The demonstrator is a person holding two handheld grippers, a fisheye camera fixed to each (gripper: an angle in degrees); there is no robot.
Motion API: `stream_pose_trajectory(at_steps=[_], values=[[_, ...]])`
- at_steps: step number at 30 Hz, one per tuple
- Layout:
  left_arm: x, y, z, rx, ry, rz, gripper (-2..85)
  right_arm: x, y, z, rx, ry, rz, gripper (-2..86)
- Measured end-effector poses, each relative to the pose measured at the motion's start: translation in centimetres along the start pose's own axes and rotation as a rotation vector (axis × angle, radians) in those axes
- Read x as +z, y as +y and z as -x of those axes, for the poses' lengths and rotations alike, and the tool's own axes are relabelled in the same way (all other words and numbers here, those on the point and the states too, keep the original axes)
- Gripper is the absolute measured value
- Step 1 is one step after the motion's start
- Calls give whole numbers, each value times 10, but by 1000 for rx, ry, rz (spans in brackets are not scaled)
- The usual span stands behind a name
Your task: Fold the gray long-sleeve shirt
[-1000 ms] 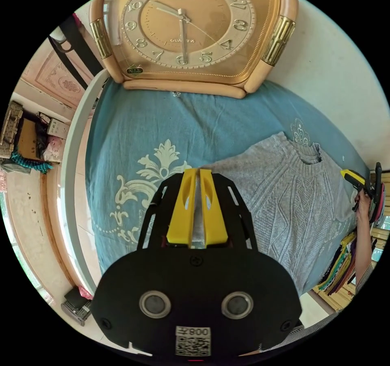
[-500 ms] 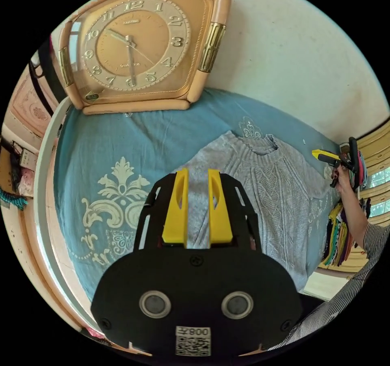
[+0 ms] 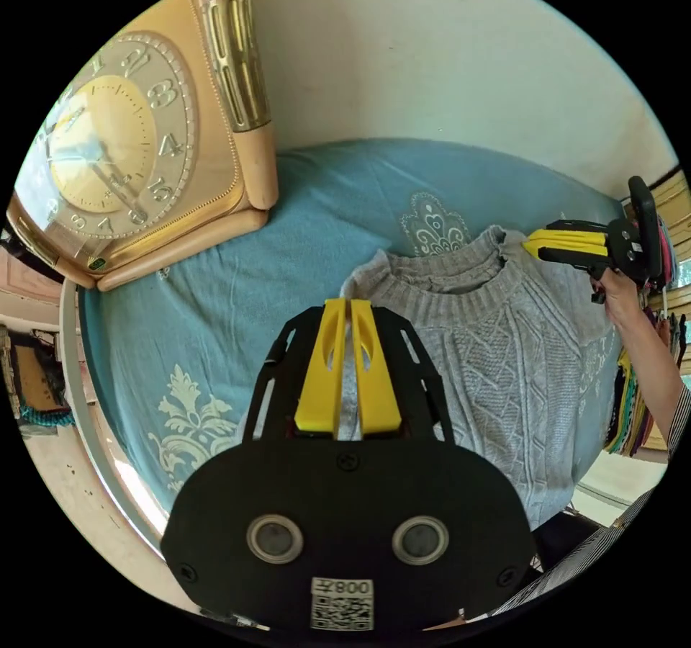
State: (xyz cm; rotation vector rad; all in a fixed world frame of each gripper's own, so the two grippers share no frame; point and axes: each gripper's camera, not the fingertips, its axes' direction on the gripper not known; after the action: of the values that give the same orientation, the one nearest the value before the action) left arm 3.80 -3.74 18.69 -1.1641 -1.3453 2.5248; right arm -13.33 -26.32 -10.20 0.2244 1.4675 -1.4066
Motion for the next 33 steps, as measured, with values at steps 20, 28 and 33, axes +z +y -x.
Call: stream_pose_trajectory(at_steps=[20,28,33], values=[[42,96,-6,-156,225,-127,7,-20,203,-11,328,-51,-174,8],[104,91,-33,-194,187,9,2,65,246,17,355,50,2,2],[110,79,-86,-63,188,-16,2,95,256,52,301,208,22,2]])
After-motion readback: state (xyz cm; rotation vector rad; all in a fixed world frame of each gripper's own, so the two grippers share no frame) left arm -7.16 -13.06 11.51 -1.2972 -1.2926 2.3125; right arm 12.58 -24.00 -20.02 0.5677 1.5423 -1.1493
